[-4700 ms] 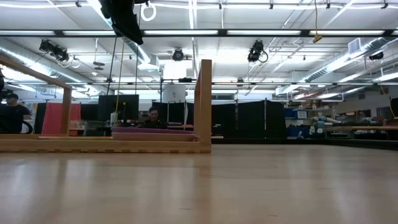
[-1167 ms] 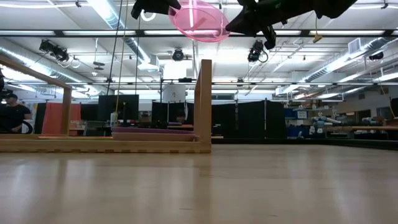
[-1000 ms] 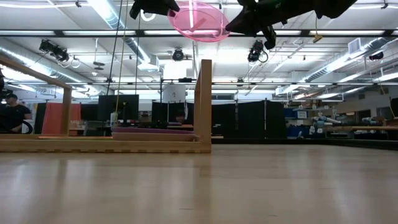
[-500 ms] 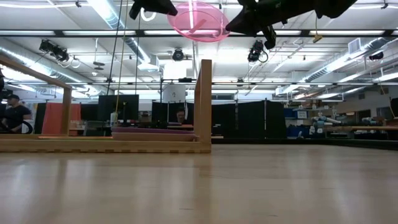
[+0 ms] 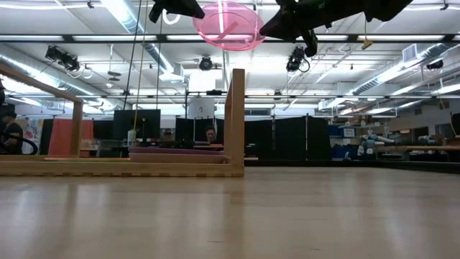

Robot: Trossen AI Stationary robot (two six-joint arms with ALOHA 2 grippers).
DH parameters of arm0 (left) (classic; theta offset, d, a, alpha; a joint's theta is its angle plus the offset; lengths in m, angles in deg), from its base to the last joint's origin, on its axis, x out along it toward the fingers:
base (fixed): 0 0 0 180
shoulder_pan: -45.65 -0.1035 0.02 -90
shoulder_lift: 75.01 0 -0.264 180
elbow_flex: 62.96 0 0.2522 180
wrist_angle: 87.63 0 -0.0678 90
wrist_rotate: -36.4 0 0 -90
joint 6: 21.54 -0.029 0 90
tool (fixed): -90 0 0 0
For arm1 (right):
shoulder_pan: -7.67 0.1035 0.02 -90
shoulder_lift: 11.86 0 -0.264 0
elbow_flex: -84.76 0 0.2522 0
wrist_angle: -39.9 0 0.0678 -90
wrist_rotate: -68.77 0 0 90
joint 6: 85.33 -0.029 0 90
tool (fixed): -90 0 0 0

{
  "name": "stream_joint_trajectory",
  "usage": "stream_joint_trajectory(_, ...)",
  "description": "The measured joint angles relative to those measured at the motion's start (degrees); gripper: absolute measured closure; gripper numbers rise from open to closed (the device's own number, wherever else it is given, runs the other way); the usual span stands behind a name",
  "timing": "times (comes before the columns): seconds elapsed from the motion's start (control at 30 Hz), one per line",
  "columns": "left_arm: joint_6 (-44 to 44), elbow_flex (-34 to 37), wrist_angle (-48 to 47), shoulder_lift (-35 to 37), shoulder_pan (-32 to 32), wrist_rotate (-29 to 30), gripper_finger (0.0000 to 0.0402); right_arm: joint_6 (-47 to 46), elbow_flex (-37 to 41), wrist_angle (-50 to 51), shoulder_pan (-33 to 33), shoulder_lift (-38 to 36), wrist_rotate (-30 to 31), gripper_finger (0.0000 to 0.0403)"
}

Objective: Place and stack plates onto a shelf
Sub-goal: Stack the red plate on top of the orange plate on the shelf

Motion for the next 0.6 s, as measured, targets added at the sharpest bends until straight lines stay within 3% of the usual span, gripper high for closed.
stream_joint_trajectory(0.2,0.00,-0.02,0.04,-0.04,0.07,-0.59,0.0394,-1.04,0.02,0.00,0.05,0.00,-3.47,0.0352)
stream_joint_trajectory(0.6,0.02,-0.02,-1.05,-0.04,0.04,-0.53,0.0394,-0.25,0.02,0.02,-0.01,-0.04,-8.86,0.0246)
